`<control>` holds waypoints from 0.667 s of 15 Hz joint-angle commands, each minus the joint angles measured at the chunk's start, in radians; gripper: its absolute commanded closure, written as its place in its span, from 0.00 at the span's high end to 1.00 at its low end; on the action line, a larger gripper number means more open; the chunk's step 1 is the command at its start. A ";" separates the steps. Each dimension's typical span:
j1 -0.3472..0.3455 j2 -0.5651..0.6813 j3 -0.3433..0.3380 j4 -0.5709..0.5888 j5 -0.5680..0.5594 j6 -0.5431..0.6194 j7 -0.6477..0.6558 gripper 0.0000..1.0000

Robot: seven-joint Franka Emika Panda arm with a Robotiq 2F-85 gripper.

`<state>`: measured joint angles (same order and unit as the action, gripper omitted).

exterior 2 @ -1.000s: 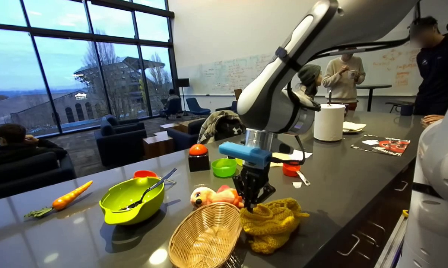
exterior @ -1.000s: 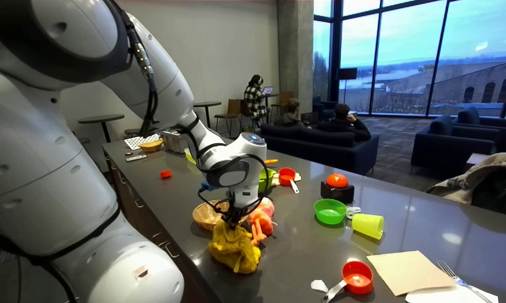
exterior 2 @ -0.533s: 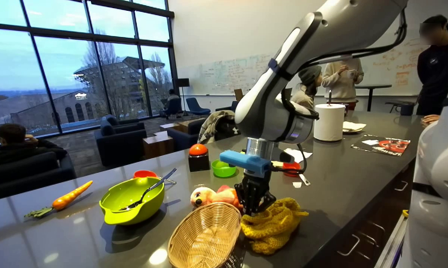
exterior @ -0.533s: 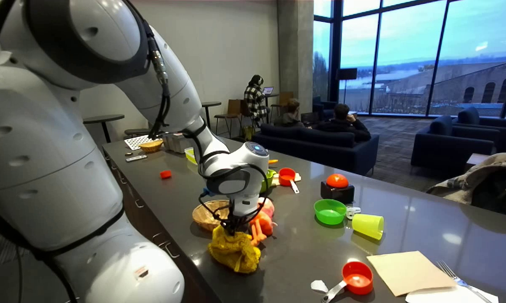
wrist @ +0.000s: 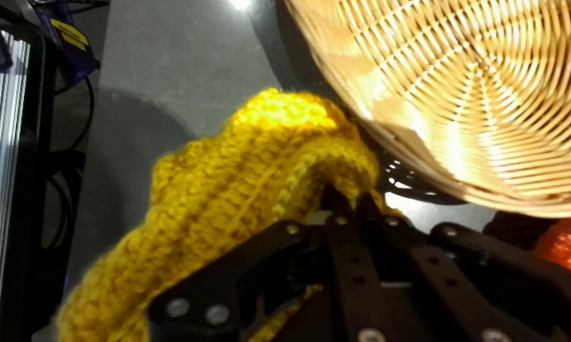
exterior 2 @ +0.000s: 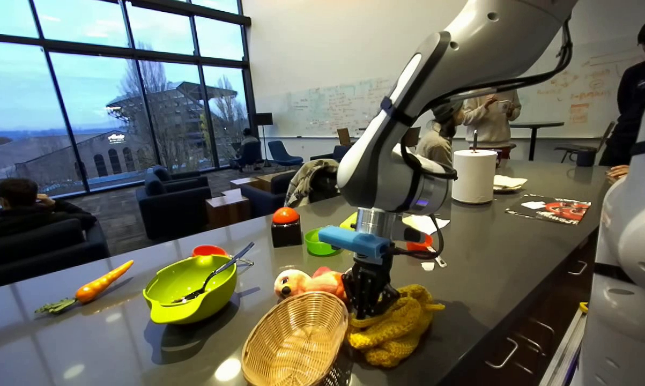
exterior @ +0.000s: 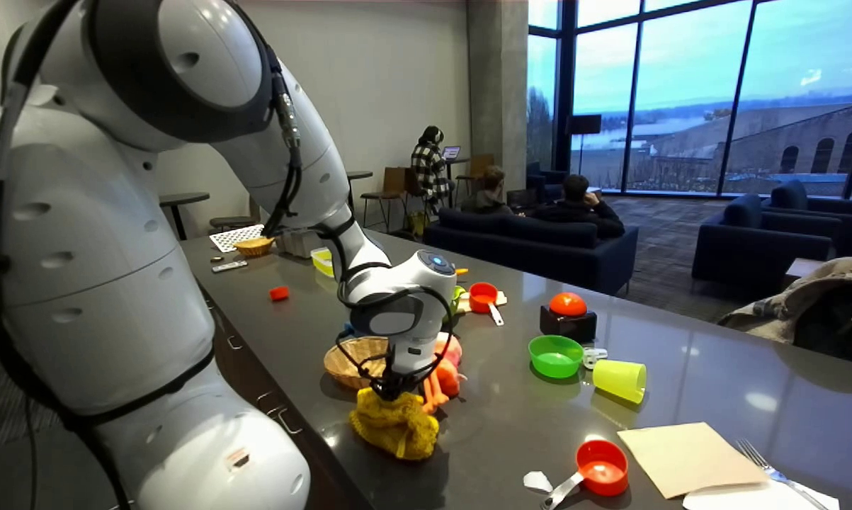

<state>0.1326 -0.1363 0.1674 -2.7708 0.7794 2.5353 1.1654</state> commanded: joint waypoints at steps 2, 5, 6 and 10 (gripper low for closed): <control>-0.020 0.022 -0.026 -0.007 0.004 0.017 -0.024 0.02; -0.040 0.028 -0.058 -0.005 0.019 0.026 -0.089 0.02; -0.049 0.034 -0.070 -0.004 0.022 0.026 -0.110 0.02; -0.078 0.051 -0.108 -0.008 0.025 0.033 -0.193 0.02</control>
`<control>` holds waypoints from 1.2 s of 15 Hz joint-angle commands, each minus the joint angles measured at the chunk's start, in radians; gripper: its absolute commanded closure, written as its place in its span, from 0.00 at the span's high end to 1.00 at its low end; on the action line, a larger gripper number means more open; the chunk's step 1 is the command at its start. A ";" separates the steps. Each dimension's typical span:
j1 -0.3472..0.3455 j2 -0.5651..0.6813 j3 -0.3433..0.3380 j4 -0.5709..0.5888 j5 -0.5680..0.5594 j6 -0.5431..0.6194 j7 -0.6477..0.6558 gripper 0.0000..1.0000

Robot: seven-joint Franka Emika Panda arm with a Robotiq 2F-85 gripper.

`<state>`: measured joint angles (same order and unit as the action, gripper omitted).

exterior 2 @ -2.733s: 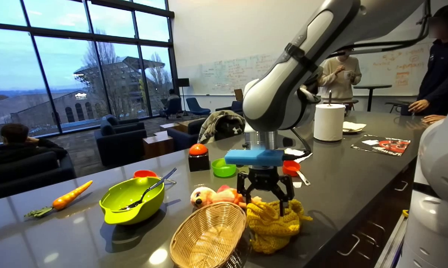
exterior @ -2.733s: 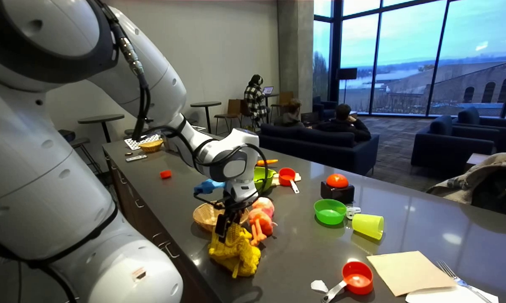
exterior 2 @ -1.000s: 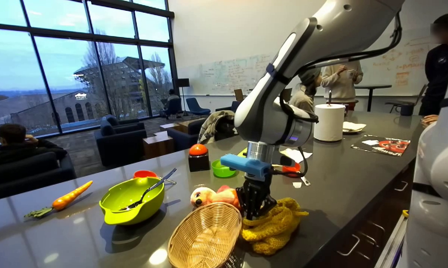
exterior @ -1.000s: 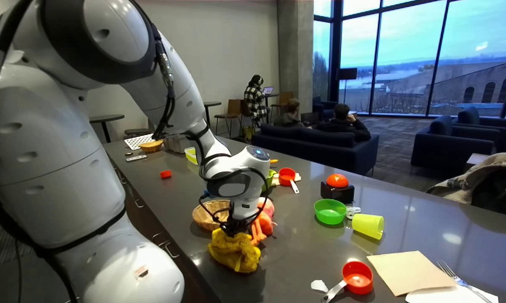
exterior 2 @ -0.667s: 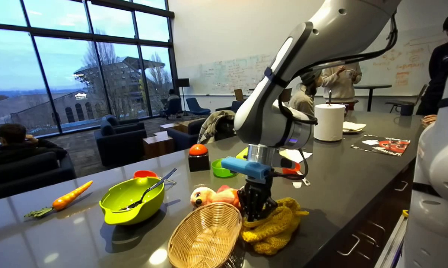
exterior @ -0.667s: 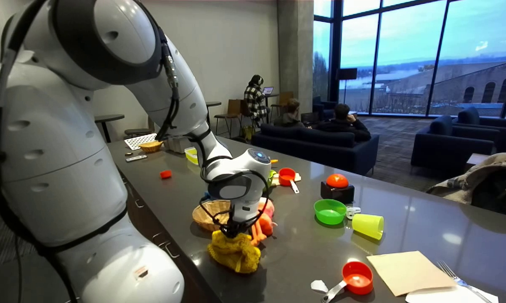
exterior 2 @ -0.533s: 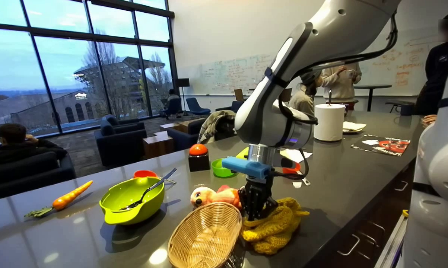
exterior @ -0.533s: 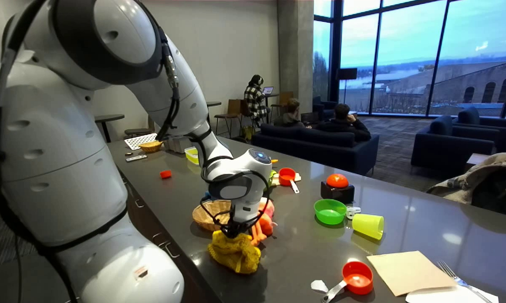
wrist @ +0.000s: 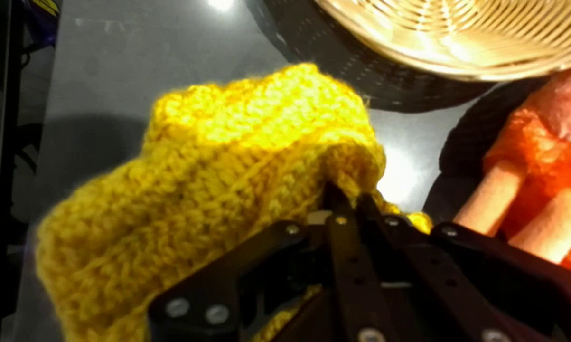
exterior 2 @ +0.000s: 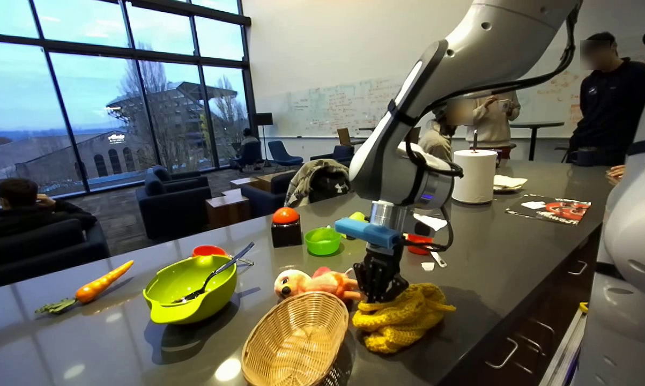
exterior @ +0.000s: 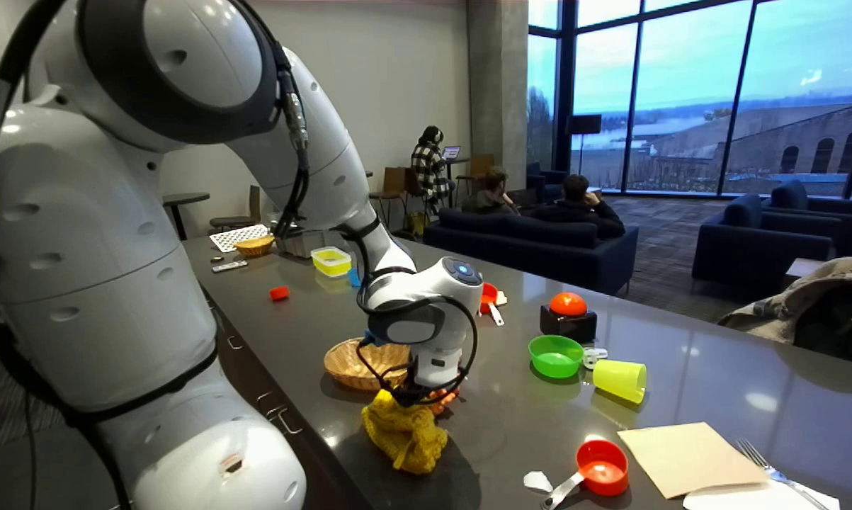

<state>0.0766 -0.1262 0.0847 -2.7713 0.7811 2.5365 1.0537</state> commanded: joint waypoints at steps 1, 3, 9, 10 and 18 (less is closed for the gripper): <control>-0.026 0.045 -0.032 -0.008 0.030 0.032 -0.103 0.02; -0.034 0.056 -0.044 -0.007 0.045 0.033 -0.143 0.02; -0.055 0.104 -0.075 -0.004 0.147 0.058 -0.284 0.02; -0.061 0.113 -0.082 0.000 0.172 0.060 -0.307 0.02; -0.011 0.023 -0.001 -0.023 0.195 0.068 -0.285 0.59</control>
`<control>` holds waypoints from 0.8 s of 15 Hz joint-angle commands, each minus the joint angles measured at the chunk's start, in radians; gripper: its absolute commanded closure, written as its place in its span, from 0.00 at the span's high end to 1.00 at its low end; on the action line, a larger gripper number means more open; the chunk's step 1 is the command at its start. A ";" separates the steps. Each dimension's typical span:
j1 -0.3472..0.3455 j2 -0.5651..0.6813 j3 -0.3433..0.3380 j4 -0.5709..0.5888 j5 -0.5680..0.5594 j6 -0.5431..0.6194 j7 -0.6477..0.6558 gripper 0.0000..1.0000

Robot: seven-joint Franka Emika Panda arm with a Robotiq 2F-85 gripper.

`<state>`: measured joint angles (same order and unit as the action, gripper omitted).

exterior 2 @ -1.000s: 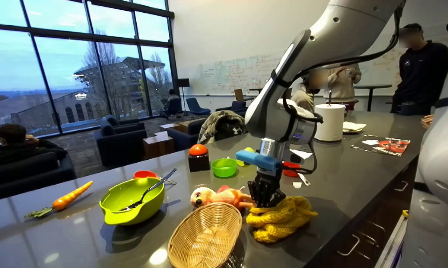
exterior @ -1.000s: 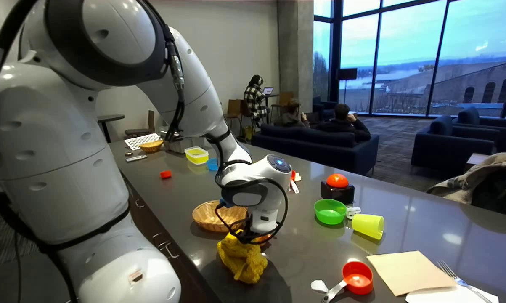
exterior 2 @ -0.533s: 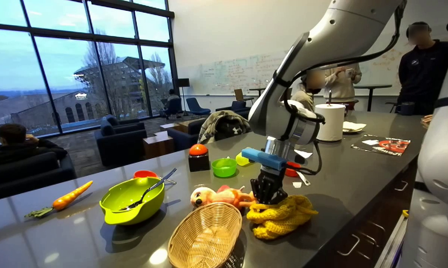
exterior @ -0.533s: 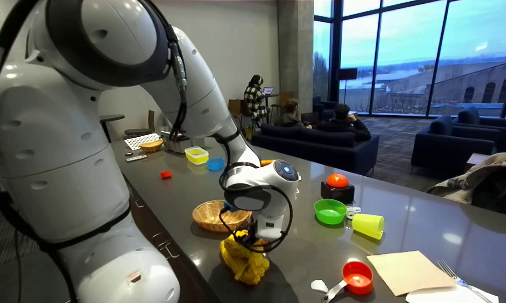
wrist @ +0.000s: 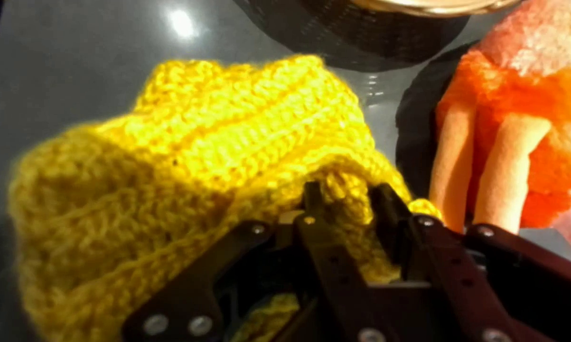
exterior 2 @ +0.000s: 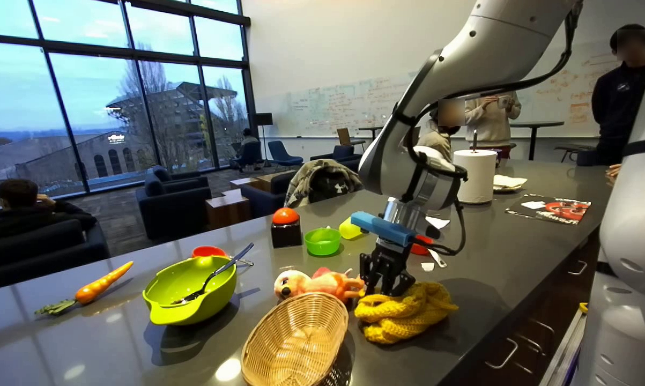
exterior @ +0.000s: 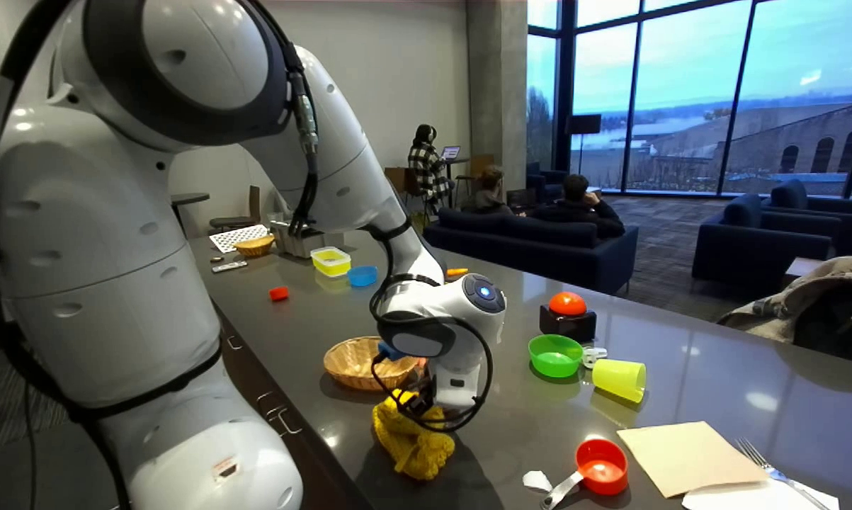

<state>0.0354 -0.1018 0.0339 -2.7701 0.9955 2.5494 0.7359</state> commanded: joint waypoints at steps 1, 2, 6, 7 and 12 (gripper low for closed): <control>0.039 -0.005 0.069 -0.023 -0.037 0.069 0.060 0.66; 0.051 -0.007 0.092 -0.021 -0.066 0.086 0.101 0.72; 0.089 -0.019 0.166 -0.017 -0.247 0.121 0.325 1.00; 0.095 -0.027 0.179 -0.017 -0.305 0.117 0.392 0.99; 0.101 -0.112 0.205 -0.021 -0.581 0.080 0.652 1.00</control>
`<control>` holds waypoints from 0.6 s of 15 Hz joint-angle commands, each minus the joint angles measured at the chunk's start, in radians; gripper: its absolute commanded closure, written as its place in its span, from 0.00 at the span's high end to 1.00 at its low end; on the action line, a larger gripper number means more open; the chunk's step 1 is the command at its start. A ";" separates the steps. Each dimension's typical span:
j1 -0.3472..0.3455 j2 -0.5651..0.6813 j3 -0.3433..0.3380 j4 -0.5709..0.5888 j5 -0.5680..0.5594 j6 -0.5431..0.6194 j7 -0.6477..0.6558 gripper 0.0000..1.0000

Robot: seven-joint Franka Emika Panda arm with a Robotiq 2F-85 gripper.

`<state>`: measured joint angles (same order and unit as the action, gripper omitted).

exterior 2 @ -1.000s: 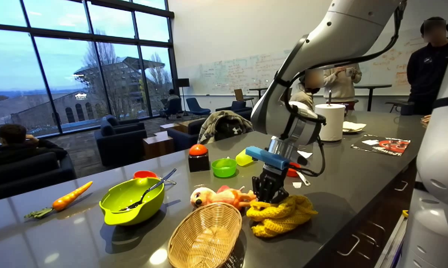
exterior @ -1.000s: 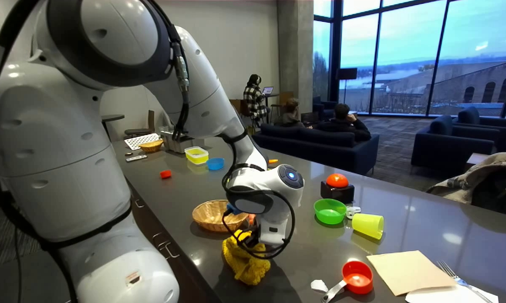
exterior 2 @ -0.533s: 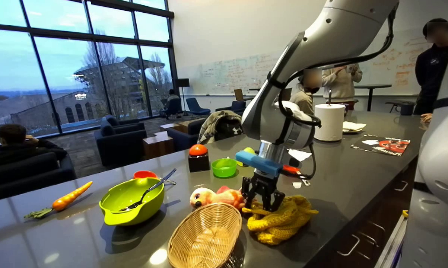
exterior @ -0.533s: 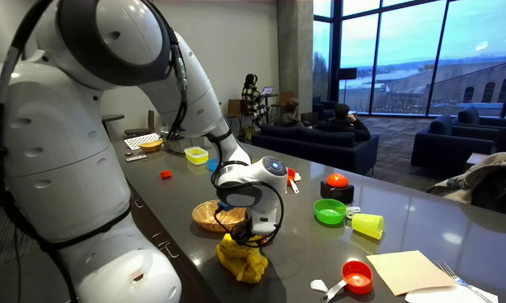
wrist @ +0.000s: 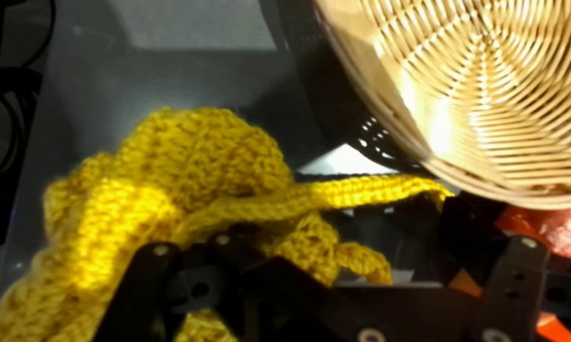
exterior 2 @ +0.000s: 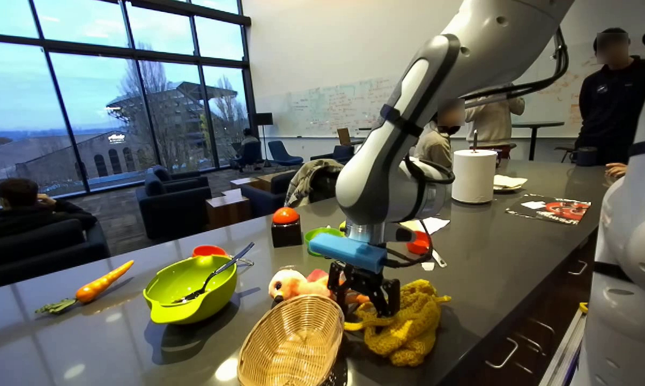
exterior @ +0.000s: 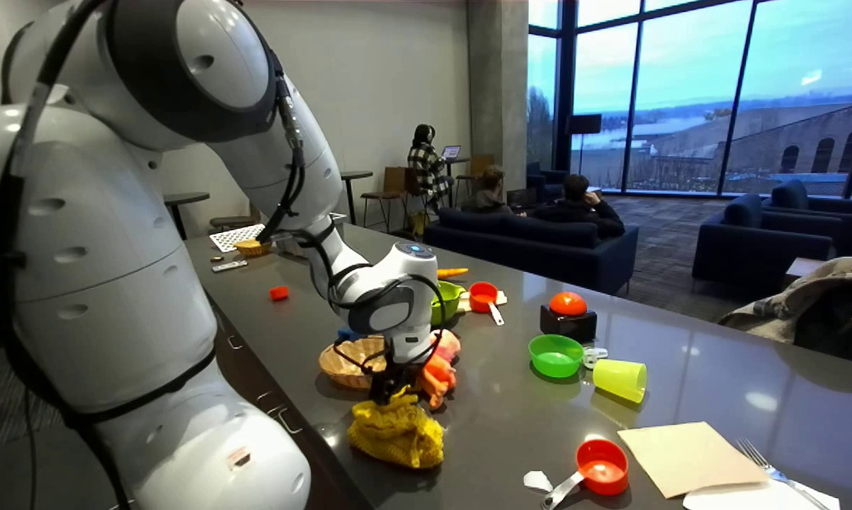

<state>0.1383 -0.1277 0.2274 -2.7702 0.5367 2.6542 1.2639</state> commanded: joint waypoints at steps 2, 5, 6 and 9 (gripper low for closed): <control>-0.012 -0.138 0.013 -0.022 -0.209 -0.049 0.190 1.00; -0.011 -0.225 0.012 -0.023 -0.263 -0.132 0.240 1.00; -0.004 -0.251 0.010 -0.023 -0.257 -0.181 0.248 1.00; 0.007 -0.313 0.016 -0.016 -0.244 -0.329 0.281 1.00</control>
<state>0.1358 -0.3506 0.2326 -2.7706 0.2994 2.4384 1.4900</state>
